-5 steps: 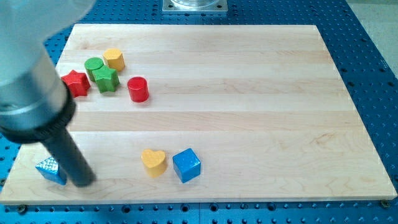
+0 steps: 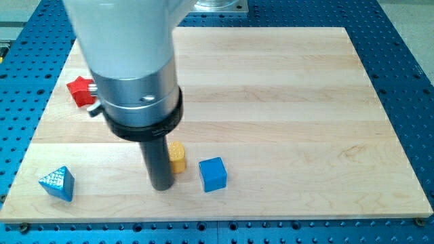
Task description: Put the heart and red circle parallel to each other
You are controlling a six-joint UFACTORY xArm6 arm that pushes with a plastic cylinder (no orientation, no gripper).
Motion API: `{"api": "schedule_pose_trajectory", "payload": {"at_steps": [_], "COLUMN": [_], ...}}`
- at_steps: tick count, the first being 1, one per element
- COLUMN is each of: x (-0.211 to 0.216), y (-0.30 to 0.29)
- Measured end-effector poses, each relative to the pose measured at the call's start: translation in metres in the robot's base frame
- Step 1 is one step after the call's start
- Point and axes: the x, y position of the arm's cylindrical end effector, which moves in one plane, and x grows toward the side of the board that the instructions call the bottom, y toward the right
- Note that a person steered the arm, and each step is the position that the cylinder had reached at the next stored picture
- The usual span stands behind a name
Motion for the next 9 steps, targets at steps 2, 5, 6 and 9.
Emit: {"api": "schedule_pose_trajectory", "payload": {"at_steps": [2,5,6,9], "x": [-0.029,-0.065,-0.104,-0.151], "y": [0.006,0.057,0.066,-0.039]}}
